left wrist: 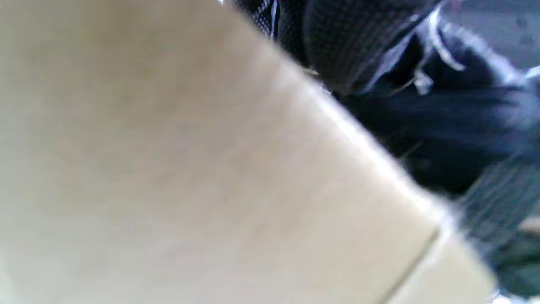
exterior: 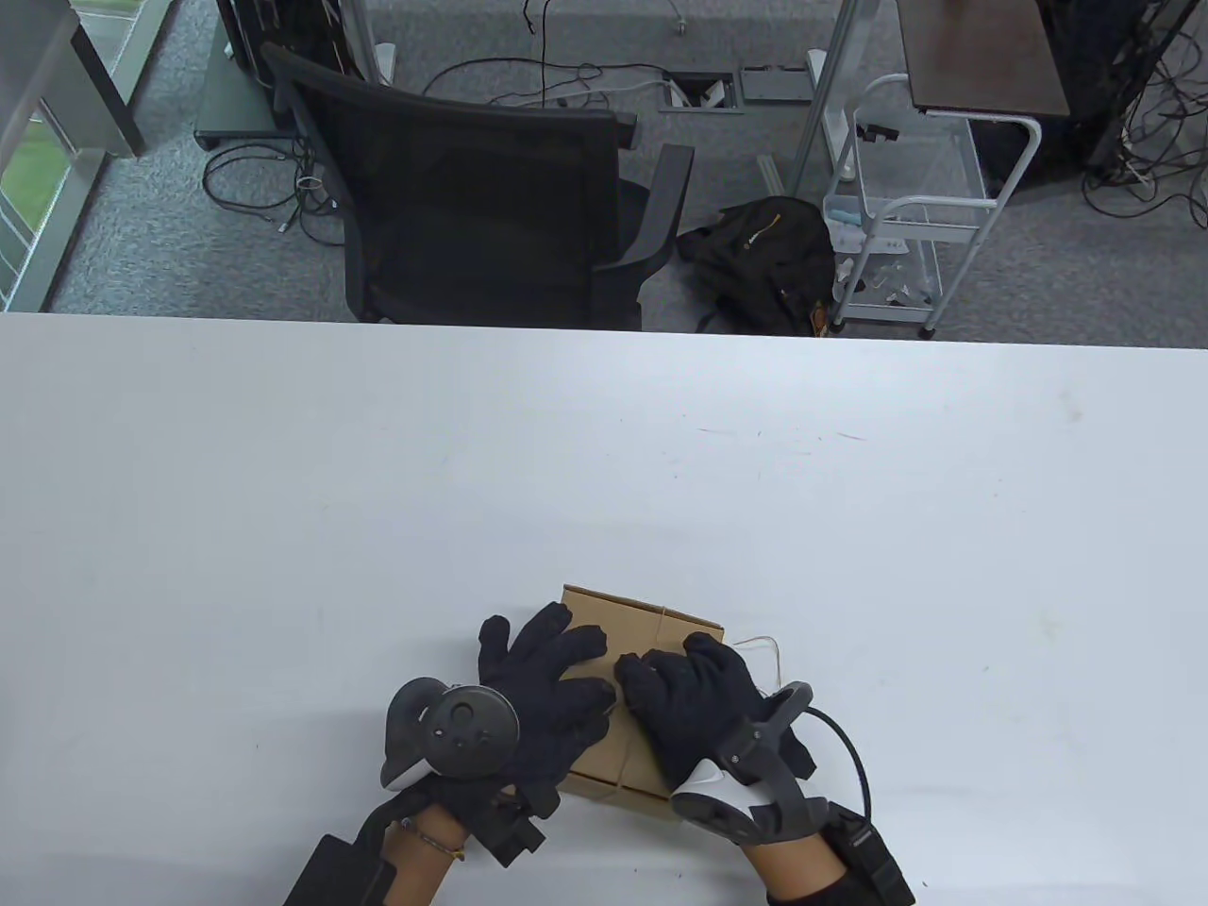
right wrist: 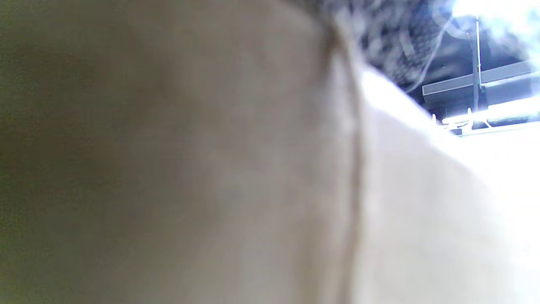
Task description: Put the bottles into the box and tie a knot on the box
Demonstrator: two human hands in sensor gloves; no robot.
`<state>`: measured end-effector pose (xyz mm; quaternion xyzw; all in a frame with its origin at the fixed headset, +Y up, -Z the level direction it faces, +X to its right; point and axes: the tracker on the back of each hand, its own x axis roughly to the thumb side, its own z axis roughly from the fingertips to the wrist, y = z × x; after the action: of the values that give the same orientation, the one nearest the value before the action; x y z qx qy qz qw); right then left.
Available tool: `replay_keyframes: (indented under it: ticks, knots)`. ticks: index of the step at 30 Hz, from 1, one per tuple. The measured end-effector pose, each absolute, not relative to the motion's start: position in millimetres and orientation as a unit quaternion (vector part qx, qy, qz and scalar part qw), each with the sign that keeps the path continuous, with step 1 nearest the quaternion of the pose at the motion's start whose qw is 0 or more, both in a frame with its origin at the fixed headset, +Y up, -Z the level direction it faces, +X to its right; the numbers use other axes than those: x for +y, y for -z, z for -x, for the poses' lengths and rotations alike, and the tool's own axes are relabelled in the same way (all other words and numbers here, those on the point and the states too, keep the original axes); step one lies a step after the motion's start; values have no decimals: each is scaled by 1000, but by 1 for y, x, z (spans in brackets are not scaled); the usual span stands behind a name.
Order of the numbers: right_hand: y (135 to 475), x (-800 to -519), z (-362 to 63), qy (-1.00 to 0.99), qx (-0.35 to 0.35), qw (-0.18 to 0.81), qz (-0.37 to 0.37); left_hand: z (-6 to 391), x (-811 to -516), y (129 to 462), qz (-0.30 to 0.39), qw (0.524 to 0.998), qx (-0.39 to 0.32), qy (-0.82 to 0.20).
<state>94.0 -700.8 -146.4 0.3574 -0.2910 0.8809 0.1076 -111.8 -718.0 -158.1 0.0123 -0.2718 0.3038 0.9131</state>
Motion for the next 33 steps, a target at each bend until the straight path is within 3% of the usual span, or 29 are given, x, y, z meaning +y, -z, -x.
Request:
replay_keyframes:
  ticks: [3,9,14,20,27,33]
  knots:
    - [146,-701,-99,-870,-292,132,-375,113,-719,158,-22,920,-261,-291]
    - [146,-702,-104,-862,-279,145,-399,138,-715,162,-68,895,-197,-395]
    - [143,-699,-102,-848,-298,149,-412,131,-717,167,-34,915,-177,-361]
    - [138,-698,-103,-839,-303,153,-424,107,-727,170,14,933,-212,-291]
    - [139,-699,-107,-843,-295,157,-421,100,-725,163,-40,935,-225,-272]
    - [141,-702,-108,-852,-281,136,-420,118,-720,166,-39,893,-225,-389]
